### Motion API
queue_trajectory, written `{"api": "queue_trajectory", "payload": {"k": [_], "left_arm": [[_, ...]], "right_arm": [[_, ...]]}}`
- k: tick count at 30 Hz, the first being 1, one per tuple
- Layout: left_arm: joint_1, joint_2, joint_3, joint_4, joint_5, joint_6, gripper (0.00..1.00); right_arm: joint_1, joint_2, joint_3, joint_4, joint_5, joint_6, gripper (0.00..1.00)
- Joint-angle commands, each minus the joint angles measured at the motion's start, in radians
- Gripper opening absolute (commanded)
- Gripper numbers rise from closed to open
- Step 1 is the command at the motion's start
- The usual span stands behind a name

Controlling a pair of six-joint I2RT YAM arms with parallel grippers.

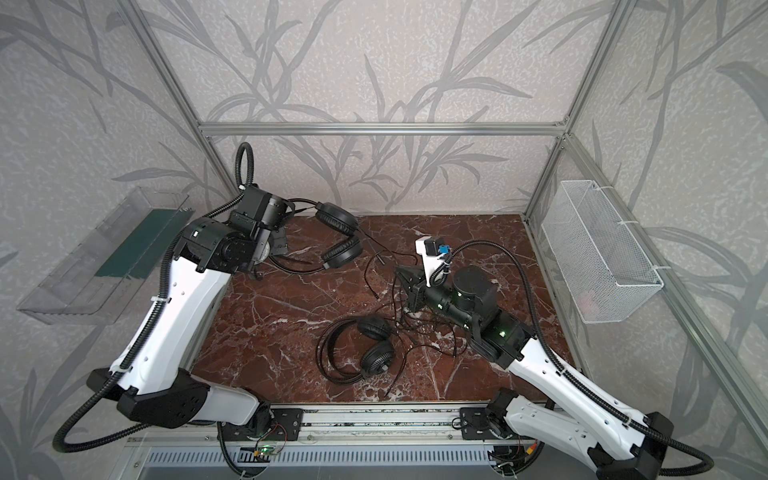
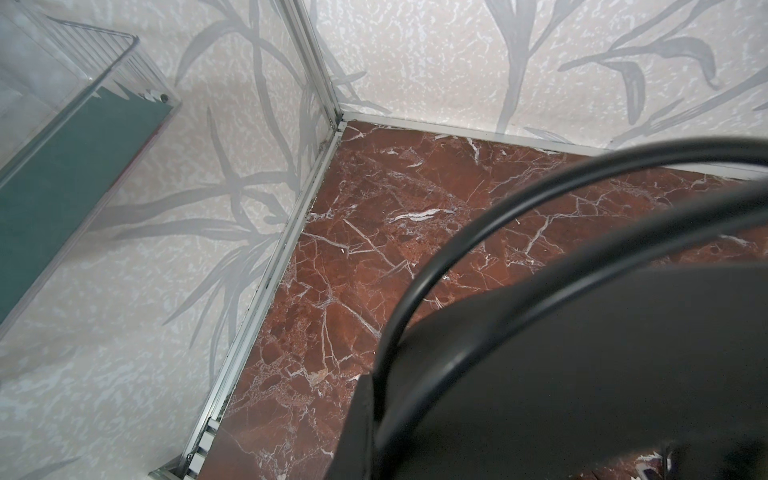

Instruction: Wrap the headphones

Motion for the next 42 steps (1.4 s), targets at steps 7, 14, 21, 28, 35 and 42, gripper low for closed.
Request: {"api": "queue_trajectory", "payload": {"k": [7, 14, 21, 28, 35, 42], "left_arm": [[0.015, -0.103, -0.025, 0.113, 0.014, -0.04, 0.0], [0.016, -0.17, -0.04, 0.173, 0.058, -0.056, 0.0], [0.017, -0.162, -0.009, 0.173, 0.097, -0.072, 0.0], [0.016, -0.158, 0.052, 0.173, 0.167, -0.029, 0.0], [0.024, -0.186, 0.076, 0.176, 0.298, -0.024, 0.0], [0.037, -0.216, 0.078, 0.165, 0.405, -0.009, 0.0]], "right_arm": [[-0.142, -0.094, 0.041, -0.201, 0.464, 0.041, 0.0], [-0.398, -0.009, 0.054, -0.241, -0.031, 0.21, 0.72], [-0.294, -0.128, -0.084, 0.1, -0.279, 0.184, 0.76], [-0.212, -0.105, -0.139, 0.226, -0.263, 0.079, 0.78], [-0.165, 0.027, -0.143, 0.233, -0.306, 0.035, 0.77], [-0.16, 0.123, -0.206, 0.356, -0.292, 0.034, 0.7]]}}
